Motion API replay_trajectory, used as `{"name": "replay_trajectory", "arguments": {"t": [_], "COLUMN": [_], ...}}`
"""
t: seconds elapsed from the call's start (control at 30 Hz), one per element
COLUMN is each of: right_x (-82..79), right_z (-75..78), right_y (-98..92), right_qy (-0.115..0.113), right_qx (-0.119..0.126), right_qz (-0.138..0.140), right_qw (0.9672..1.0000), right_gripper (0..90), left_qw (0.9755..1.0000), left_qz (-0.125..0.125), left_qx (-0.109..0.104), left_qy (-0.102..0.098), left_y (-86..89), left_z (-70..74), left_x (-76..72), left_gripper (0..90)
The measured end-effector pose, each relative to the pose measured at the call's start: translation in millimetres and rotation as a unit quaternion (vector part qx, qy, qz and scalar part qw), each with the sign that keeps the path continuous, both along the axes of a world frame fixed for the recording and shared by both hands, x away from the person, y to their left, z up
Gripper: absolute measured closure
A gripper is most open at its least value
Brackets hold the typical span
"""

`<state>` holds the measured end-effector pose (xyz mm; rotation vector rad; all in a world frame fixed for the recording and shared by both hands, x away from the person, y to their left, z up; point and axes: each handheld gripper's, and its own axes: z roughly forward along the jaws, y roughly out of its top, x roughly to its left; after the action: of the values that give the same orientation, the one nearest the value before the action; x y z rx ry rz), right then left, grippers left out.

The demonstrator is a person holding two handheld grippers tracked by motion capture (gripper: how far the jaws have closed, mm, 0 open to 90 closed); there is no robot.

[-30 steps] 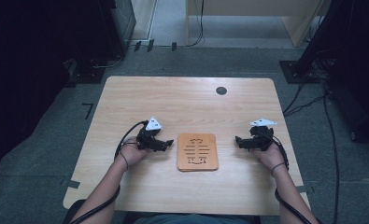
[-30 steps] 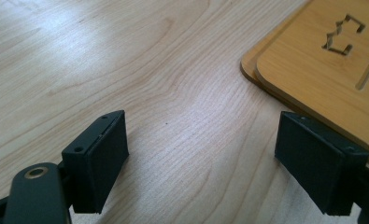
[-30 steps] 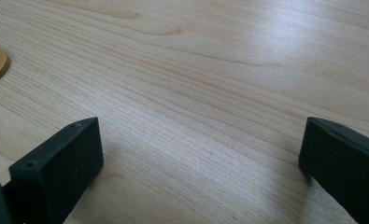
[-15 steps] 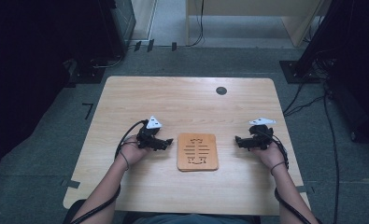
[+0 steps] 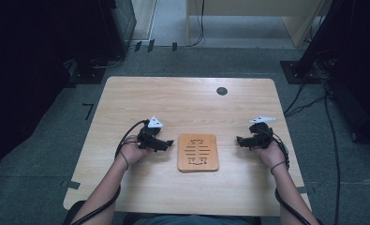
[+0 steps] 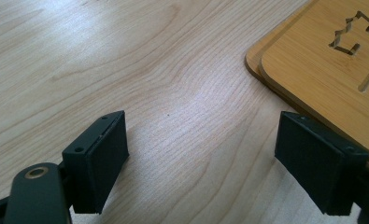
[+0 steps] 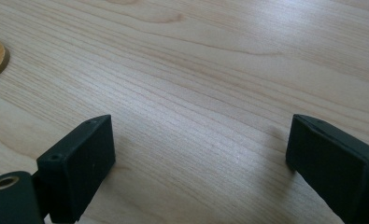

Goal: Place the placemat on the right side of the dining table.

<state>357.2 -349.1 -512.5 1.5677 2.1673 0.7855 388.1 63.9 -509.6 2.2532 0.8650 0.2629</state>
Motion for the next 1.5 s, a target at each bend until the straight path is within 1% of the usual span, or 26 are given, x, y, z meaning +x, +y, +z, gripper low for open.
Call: {"name": "replay_trajectory", "arguments": {"t": [0.13,0.23,0.33,0.43,0.47,0.5,0.53,0.57,0.63,0.7,0.83,0.9,1.0,1.03,1.2,1.3,1.37,1.5], "right_x": [-0.4,-1.0,-1.6,-2.5,-3.3,-3.9,-4.1,-4.3,-5.4,-6.1,-8.5,-9.2,-10.5,-10.8,-12.8,-13.8,-14.3,-15.2], "right_z": [2.1,3.8,7.5,9.9,10.4,10.5,10.4,10.0,10.6,11.0,11.3,11.1,12.1,12.2,12.4,13.3,13.5,14.2], "right_y": [0.8,1.9,3.0,4.9,6.2,6.7,7.9,9.3,12.0,14.6,20.6,23.2,26.9,27.7,31.7,33.3,34.2,38.2], "right_qy": [0.010,0.008,0.008,0.010,0.011,0.013,0.018,0.017,0.017,0.015,0.021,0.019,0.018,0.015,0.017,0.016,0.014,0.017], "right_qx": [0.006,0.004,0.017,0.026,0.027,0.029,0.029,0.025,0.020,0.022,0.024,0.022,0.026,0.023,0.024,0.025,0.026,0.032], "right_qz": [0.000,0.002,-0.014,-0.013,-0.011,-0.006,-0.006,-0.006,-0.003,0.002,0.009,0.015,0.020,0.024,0.028,0.029,0.032,0.036], "right_qw": [0.9999,1.0000,0.9997,0.9995,0.9995,0.9995,0.9994,0.9995,0.9996,0.9997,0.9994,0.9995,0.9993,0.9993,0.9992,0.9991,0.9990,0.9987], "right_gripper": [8.2,8.2,8.2,8.8,17.4,22.2,18.7,17.9,18.7,18.7,19.5,19.8,19.8,19.9,19.7,19.6,19.6,20.1], "left_qw": [1.0000,1.0000,0.9998,0.9998,0.9998,0.9998,0.9997,0.9997,0.9997,0.9996,0.9996,0.9995,0.9995,0.9995,0.9994,0.9994,0.9993,0.9991], "left_qz": [-0.002,-0.003,-0.005,-0.010,-0.012,-0.014,-0.013,-0.013,-0.011,-0.012,-0.015,-0.014,-0.016,-0.016,-0.014,-0.018,-0.018,-0.020], "left_qx": [0.000,-0.004,-0.009,-0.005,-0.006,-0.007,-0.009,-0.008,-0.011,-0.012,-0.011,-0.009,-0.011,-0.010,-0.010,-0.009,-0.012,-0.016], "left_qy": [0.006,0.008,0.015,0.014,0.015,0.015,0.016,0.017,0.019,0.021,0.022,0.025,0.025,0.025,0.030,0.028,0.029,0.033], "left_y": [-0.5,-1.1,-1.5,-2.5,-2.8,-3.0,-3.2,-3.5,-4.4,-5.3,-6.4,-6.7,-6.8,-6.7,-7.0,-8.0,-8.6,-9.2], "left_z": [2.3,3.8,5.8,7.4,8.0,8.5,9.1,9.8,11.3,12.5,12.8,12.9,13.1,13.0,12.7,13.2,13.7,15.0], "left_x": [-0.4,-0.9,-1.3,-2.9,-3.7,-4.0,-4.3,-4.5,-5.0,-5.6,-6.3,-6.3,-6.6,-6.7,-7.6,-8.0,-8.3,-9.4], "left_gripper": [16.5,16.5,16.5,16.5,16.5,16.6,16.5,16.6,17.0,17.1,17.1,17.1,17.1,17.1,17.1,17.1,17.1,17.1]}}
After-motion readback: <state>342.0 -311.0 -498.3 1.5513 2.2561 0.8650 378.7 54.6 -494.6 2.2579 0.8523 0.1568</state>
